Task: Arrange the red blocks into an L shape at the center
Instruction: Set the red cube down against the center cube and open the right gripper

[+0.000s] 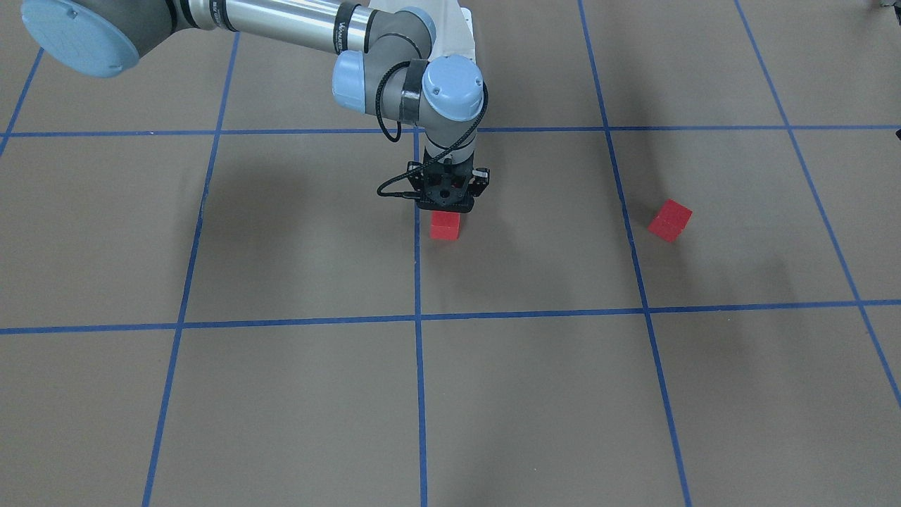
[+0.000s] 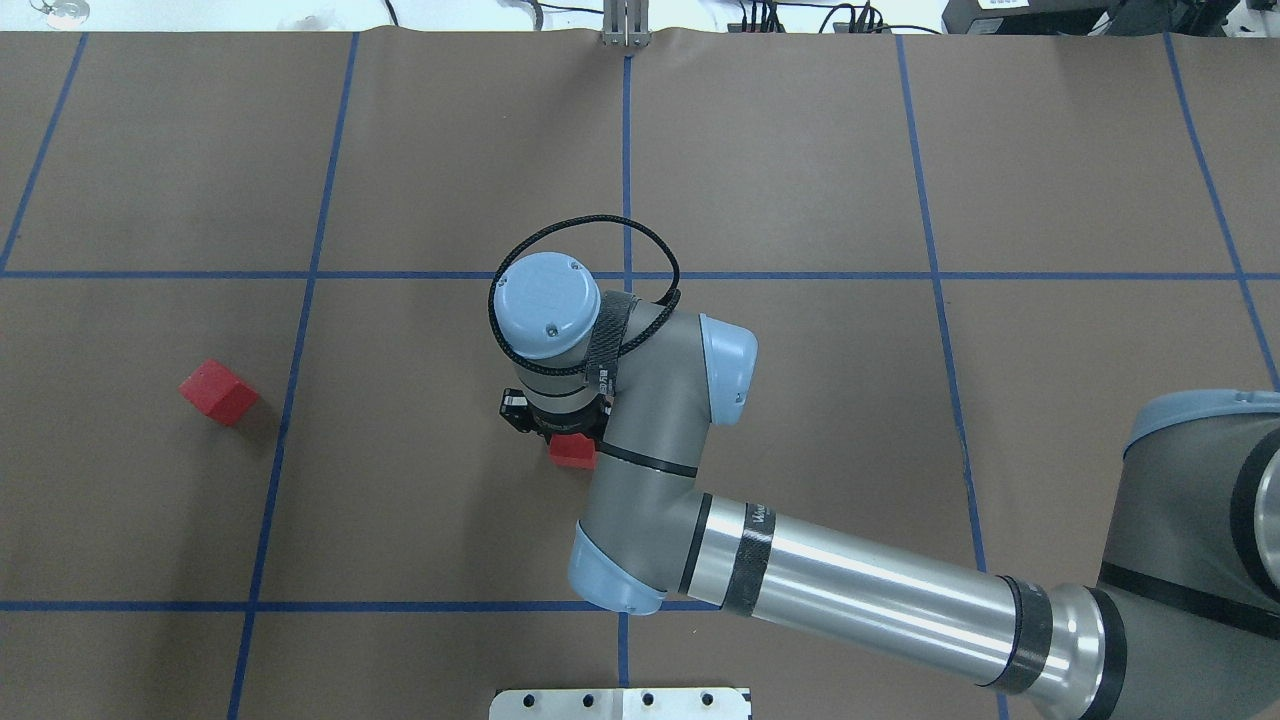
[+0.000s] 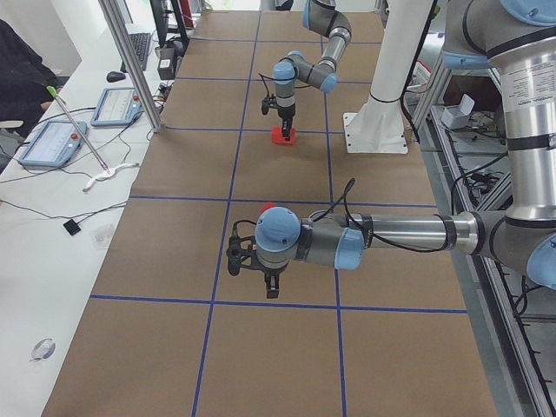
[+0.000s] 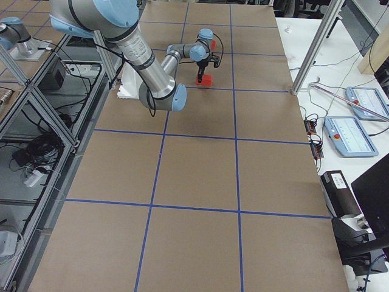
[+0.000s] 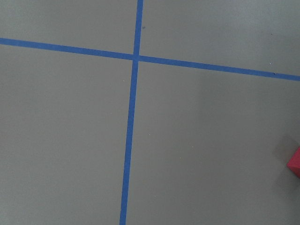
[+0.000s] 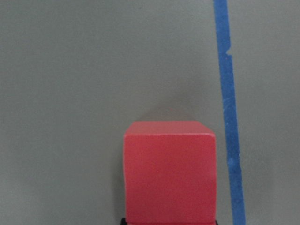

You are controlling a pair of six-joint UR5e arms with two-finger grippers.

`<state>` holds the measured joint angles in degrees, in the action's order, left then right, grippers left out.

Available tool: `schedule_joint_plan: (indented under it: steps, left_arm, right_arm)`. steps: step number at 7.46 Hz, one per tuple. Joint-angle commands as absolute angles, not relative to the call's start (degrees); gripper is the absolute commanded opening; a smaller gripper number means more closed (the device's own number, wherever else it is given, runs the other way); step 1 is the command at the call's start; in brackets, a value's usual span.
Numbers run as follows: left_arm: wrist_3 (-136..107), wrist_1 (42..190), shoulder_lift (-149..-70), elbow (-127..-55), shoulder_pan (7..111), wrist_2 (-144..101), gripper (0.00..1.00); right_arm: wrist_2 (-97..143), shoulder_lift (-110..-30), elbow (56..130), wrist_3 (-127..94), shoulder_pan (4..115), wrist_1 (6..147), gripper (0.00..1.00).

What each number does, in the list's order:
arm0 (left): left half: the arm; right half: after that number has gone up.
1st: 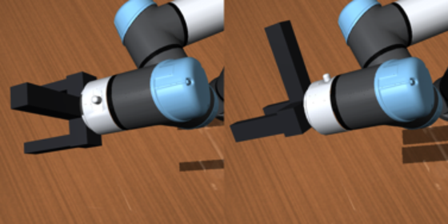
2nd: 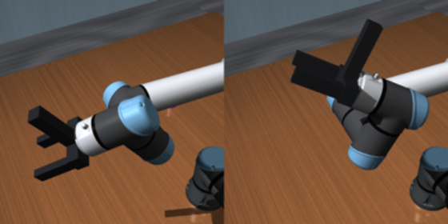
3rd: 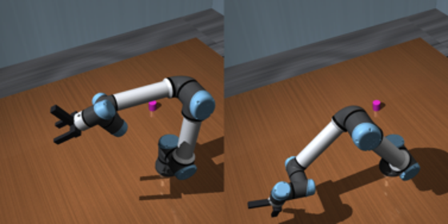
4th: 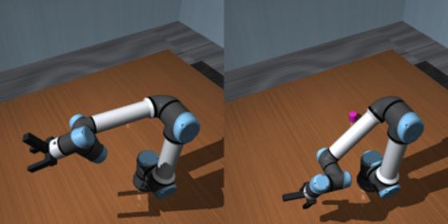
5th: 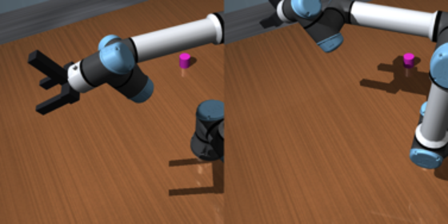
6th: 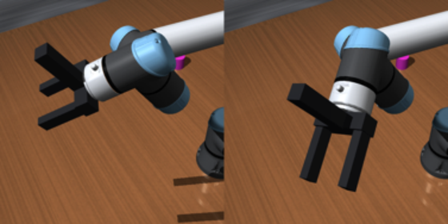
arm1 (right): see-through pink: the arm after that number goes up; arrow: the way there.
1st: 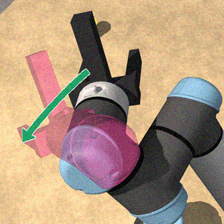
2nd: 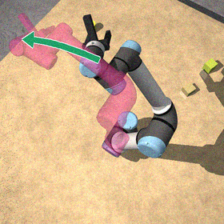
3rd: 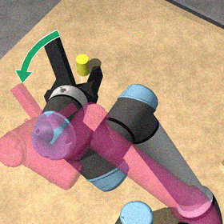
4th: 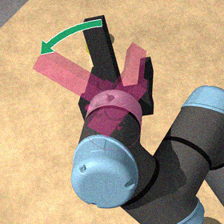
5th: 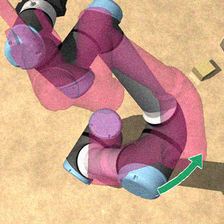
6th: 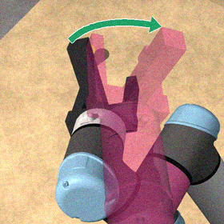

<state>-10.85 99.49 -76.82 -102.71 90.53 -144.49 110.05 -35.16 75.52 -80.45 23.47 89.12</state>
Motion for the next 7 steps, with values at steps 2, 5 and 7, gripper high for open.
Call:
schedule_joint_plan:
  steps: [2, 5, 7]
  left_arm:
    - [-10.81, 99.49, -76.82, -102.83, 90.53, -144.49, 1.0]
    - [-10.9, 99.4, -76.73, -102.83, 90.53, -147.21, 1.0]
    - [-10.9, 99.4, -76.73, -102.92, 90.53, -147.22, 1.0]
  right_arm:
    - [109.87, -35.16, 75.5, -80.42, 23.55, 89.12, 0.0]
    - [109.69, -35.07, 75.24, -79.98, 23.47, 89.03, 0.6]
    - [109.51, -34.89, 75.06, -80.07, 23.47, 89.12, 0.72]
